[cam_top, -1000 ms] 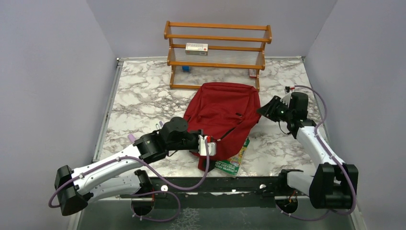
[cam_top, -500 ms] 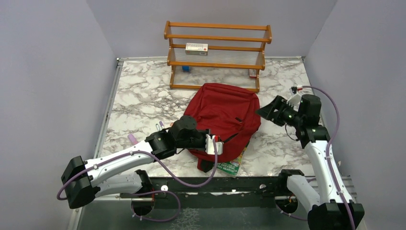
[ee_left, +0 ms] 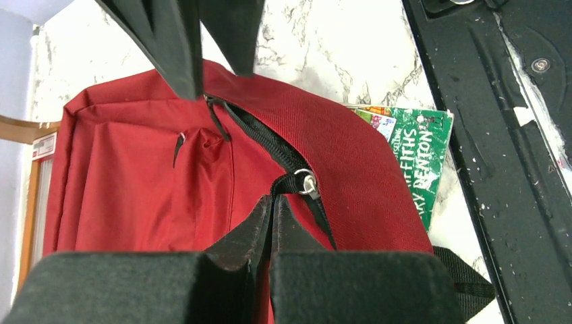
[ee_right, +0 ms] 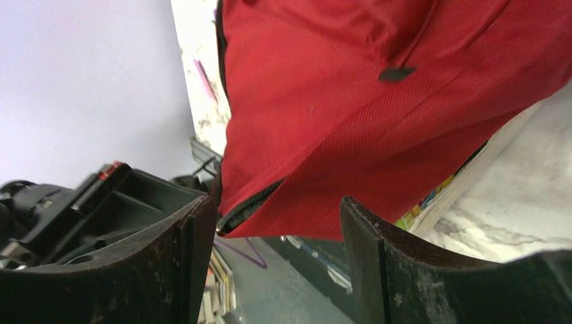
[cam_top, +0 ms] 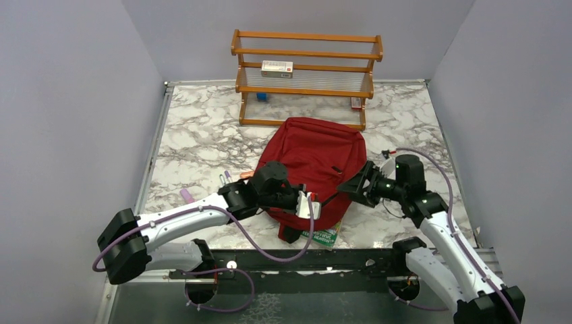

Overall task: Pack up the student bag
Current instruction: Unzip the student bag at the center of the board.

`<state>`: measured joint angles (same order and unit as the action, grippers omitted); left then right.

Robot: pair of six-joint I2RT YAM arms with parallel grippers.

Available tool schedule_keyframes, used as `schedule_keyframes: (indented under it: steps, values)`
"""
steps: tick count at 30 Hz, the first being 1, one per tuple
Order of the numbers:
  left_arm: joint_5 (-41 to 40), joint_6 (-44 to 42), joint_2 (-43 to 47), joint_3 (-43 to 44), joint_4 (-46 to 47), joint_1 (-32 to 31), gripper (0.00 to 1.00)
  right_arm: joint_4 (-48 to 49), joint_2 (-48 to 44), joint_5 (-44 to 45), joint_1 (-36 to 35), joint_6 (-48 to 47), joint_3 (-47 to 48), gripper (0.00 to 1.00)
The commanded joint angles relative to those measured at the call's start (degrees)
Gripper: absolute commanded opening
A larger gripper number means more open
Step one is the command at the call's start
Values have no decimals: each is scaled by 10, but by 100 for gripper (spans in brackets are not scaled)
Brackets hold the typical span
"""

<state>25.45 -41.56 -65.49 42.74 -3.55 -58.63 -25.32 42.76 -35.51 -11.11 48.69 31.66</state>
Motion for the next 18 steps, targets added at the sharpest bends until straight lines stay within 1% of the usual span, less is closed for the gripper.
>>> schedule_keyframes:
  steps: [1, 6, 11, 14, 18]
  values:
    - [47, -17, -35, 41, 19, -2, 0, 41, 12, 35, -56, 48, -28, 70]
    - [55, -28, -51, 50, 16, -2, 0, 64, 29, 44, -71, 50, -48, 62]
    - [54, -30, -52, 48, 14, -2, 0, 87, 53, 43, -75, 48, -56, 48]
    - [51, -29, -44, 44, 8, -2, 0, 88, 49, 63, -75, 48, -54, 32]
    - [41, -33, -25, 40, -24, -2, 0, 69, 33, 114, -75, 41, -30, 10]
